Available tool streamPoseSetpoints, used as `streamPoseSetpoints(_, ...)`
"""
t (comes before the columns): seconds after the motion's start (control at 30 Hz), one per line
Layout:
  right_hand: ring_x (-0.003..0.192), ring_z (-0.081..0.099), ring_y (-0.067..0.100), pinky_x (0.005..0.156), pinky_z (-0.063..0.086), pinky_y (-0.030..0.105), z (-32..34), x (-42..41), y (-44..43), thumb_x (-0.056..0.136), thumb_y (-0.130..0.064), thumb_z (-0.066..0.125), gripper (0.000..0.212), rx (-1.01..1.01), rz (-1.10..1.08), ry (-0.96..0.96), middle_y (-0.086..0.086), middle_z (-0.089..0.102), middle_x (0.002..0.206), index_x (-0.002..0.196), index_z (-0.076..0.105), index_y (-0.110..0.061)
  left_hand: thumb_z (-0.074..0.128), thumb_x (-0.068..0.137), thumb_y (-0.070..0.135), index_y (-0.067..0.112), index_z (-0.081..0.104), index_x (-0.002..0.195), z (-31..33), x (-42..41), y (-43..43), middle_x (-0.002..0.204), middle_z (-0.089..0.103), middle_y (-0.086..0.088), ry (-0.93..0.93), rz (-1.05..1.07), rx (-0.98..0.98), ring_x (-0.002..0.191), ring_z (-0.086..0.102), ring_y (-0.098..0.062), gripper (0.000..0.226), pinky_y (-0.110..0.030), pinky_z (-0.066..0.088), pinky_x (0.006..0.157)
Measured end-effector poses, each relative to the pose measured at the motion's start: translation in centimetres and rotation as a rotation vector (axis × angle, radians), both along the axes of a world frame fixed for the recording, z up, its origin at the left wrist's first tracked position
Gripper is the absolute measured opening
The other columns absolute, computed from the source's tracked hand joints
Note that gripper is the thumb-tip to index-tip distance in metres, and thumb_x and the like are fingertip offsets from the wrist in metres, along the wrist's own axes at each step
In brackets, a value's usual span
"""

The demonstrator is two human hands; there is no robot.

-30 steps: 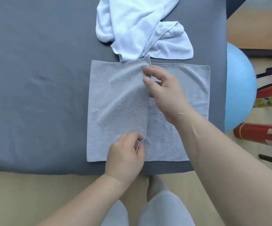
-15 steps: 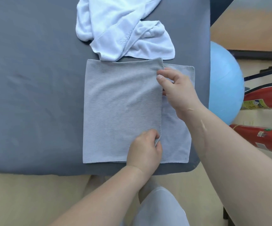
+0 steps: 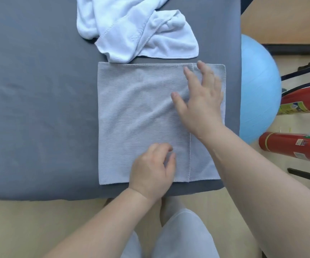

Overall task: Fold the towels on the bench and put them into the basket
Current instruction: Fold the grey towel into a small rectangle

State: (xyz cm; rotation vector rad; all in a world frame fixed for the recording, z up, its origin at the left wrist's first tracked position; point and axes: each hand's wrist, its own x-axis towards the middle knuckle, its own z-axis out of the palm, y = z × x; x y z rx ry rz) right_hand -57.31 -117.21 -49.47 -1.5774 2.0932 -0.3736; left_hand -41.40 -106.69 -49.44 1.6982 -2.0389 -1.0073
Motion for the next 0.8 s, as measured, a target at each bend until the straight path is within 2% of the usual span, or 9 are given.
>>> streamPoseSetpoints(0.07, 0.138, 0.033, 0.035, 0.108, 0.026, 0.05, 0.5, 2.6, 0.5, 0.09, -0.043, 0.062, 0.056, -0.1, 0.071, 0.071, 0.009, 0.036, 0.154, 0.142, 0.053, -0.025, 0.051, 0.091, 0.033, 0.015, 0.066, 0.097, -0.2, 2.4, -0.8, 0.089, 0.062, 0.002, -0.06, 0.092, -0.075, 0.076, 0.062, -0.021, 0.024, -0.036, 0.051, 0.061)
streamPoseSetpoints(0.17, 0.119, 0.052, 0.037, 0.097, 0.039, 0.05, 0.4, 7.0, 0.5, 0.085, -0.039, 0.065, 0.04, -0.189, 0.234, 0.039, 0.009, 0.058, 0.129, 0.122, 0.069, -0.023, 0.059, 0.087, 0.026, 0.015, 0.062, 0.097, -0.2, 6.8, -1.5, 0.094, 0.057, 0.0, -0.13, 0.295, -0.121, 0.079, 0.054, -0.015, 0.015, -0.029, 0.042, 0.067)
streamPoseSetpoints(0.23, 0.116, 0.053, 0.035, 0.094, 0.042, 0.048, 0.4, 9.9, 0.1, 0.089, -0.04, 0.063, 0.036, -0.15, 0.36, -0.009, 0.007, 0.059, 0.126, 0.121, 0.069, -0.025, 0.065, 0.086, 0.026, 0.016, 0.058, 0.099, 0.2, 9.3, -1.8, 0.097, 0.053, 0.001, -0.179, 0.435, -0.022, 0.079, 0.048, -0.011, 0.018, -0.029, 0.039, 0.069)
streamPoseSetpoints(0.3, 0.125, 0.044, 0.031, 0.099, 0.037, 0.046, 0.7, 12.5, -0.8, 0.096, -0.047, 0.055, 0.042, -0.031, 0.478, -0.006, 0.004, 0.05, 0.137, 0.134, 0.061, -0.031, 0.072, 0.083, 0.034, 0.021, 0.052, 0.101, 0.3, 11.3, -2.0, 0.096, 0.051, 0.006, -0.245, 0.529, 0.202, 0.079, 0.05, -0.014, 0.029, -0.032, 0.04, 0.069)
streamPoseSetpoints(0.37, 0.127, 0.038, 0.027, 0.102, 0.033, 0.041, 0.6, 14.4, -1.8, 0.099, -0.053, 0.047, 0.047, 0.044, 0.511, 0.011, 0.001, 0.043, 0.139, 0.143, 0.051, -0.035, 0.073, 0.08, 0.047, 0.024, 0.051, 0.098, 0.4, 12.8, -2.1, 0.09, 0.053, 0.007, -0.355, 0.479, 0.343, 0.081, 0.054, -0.017, 0.037, -0.035, 0.043, 0.069)
streamPoseSetpoints(0.43, 0.122, 0.04, 0.026, 0.102, 0.035, 0.04, 0.3, 15.7, -2.7, 0.099, -0.055, 0.045, 0.05, 0.1, 0.494, 0.028, 0.002, 0.042, 0.133, 0.145, 0.047, -0.036, 0.071, 0.08, 0.052, 0.023, 0.054, 0.086, 0.3, 13.8, -2.3, 0.08, 0.058, 0.008, -0.408, 0.378, 0.386, 0.078, 0.057, -0.016, 0.034, -0.035, 0.047, 0.067)
streamPoseSetpoints(0.53, 0.122, 0.039, 0.028, 0.101, 0.037, 0.042, -0.2, 17.0, -3.4, 0.096, -0.058, 0.048, 0.056, 0.155, 0.459, 0.156, 0.004, 0.038, 0.135, 0.144, 0.045, -0.031, 0.07, 0.082, 0.044, 0.019, 0.055, 0.068, 0.1, 14.4, -2.6, 0.063, 0.059, 0.005, -0.388, 0.312, 0.467, 0.067, 0.059, -0.016, 0.032, -0.033, 0.049, 0.058)
streamPoseSetpoints(0.63, 0.124, 0.036, 0.029, 0.098, 0.034, 0.042, -0.3, 18.2, -3.6, 0.092, -0.062, 0.051, 0.062, 0.159, 0.438, 0.255, 0.002, 0.037, 0.138, 0.137, 0.047, -0.02, 0.071, 0.081, 0.036, 0.016, 0.053, 0.062, 0.2, 15.0, -2.9, 0.059, 0.059, 0.001, -0.337, 0.292, 0.528, 0.064, 0.059, -0.02, 0.034, -0.03, 0.047, 0.056)
streamPoseSetpoints(0.8, 0.124, 0.037, 0.026, 0.098, 0.034, 0.04, 0.3, 20.9, -4.0, 0.094, -0.058, 0.051, 0.052, 0.137, 0.401, 0.162, -0.002, 0.039, 0.137, 0.128, 0.052, -0.019, 0.072, 0.08, 0.032, 0.013, 0.052, 0.062, 0.8, 17.8, -3.2, 0.056, 0.057, 0.0, -0.306, 0.302, 0.544, 0.062, 0.058, -0.023, 0.032, -0.031, 0.047, 0.055)
